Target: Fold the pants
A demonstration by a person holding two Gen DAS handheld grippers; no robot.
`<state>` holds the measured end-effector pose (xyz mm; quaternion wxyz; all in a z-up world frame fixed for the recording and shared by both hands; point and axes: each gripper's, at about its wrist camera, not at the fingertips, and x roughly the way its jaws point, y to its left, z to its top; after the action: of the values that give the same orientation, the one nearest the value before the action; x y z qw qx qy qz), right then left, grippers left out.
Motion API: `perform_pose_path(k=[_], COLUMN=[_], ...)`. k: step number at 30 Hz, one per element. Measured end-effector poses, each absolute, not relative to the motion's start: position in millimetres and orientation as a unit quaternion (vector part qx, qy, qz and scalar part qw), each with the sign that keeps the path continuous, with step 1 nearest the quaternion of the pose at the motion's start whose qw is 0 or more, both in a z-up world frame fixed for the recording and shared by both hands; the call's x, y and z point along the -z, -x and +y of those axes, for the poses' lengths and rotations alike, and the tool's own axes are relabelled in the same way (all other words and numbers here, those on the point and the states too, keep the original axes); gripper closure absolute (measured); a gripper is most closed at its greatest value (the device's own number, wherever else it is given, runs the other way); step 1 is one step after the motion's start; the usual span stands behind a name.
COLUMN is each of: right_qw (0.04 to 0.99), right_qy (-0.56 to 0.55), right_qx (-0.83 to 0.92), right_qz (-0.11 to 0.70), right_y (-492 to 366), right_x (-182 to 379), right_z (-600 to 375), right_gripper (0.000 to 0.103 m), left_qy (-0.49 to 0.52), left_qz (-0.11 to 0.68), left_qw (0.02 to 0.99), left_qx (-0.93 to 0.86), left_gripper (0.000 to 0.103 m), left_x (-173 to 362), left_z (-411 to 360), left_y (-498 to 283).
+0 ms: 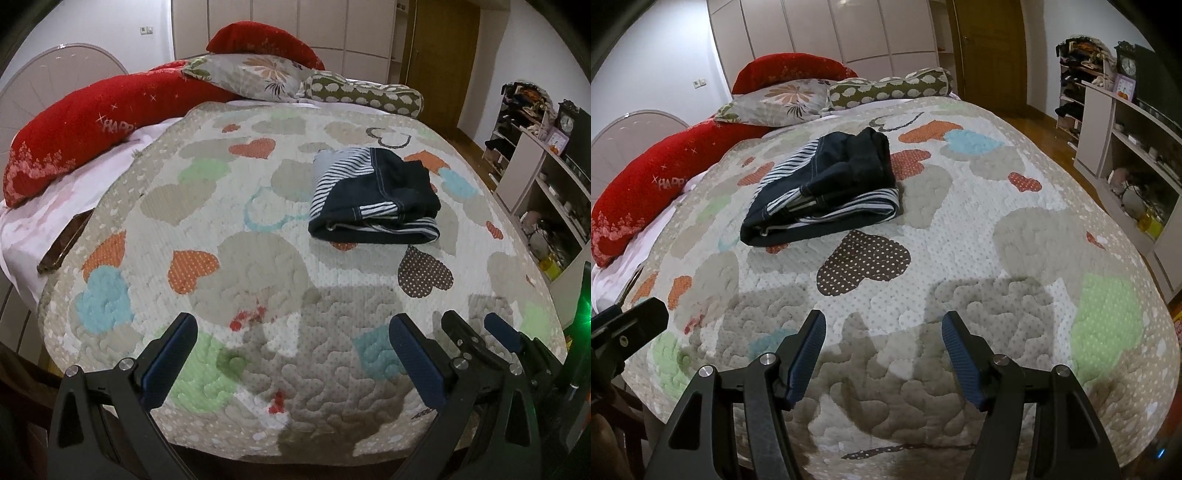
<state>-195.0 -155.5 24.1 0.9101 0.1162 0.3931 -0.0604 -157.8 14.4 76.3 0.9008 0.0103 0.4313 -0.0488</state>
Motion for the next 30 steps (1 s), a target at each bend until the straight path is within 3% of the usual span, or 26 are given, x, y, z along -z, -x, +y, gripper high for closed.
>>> perform_pose_path(k=[30], right_qw=[0.909], right_qy=[-0.1], right_qx=[0.06], right_qz=[0.399], right_y=[193.1], right_x=[-17.9], right_z=[-153.5], right_gripper=[0.032], left_qy=[-0.003], left_qz=[0.457], left_qw=[0.888], left_qx=[0.056], left_gripper=[0.0], left_x=[-61.7], left_z=[15.8], left_y=[152.8])
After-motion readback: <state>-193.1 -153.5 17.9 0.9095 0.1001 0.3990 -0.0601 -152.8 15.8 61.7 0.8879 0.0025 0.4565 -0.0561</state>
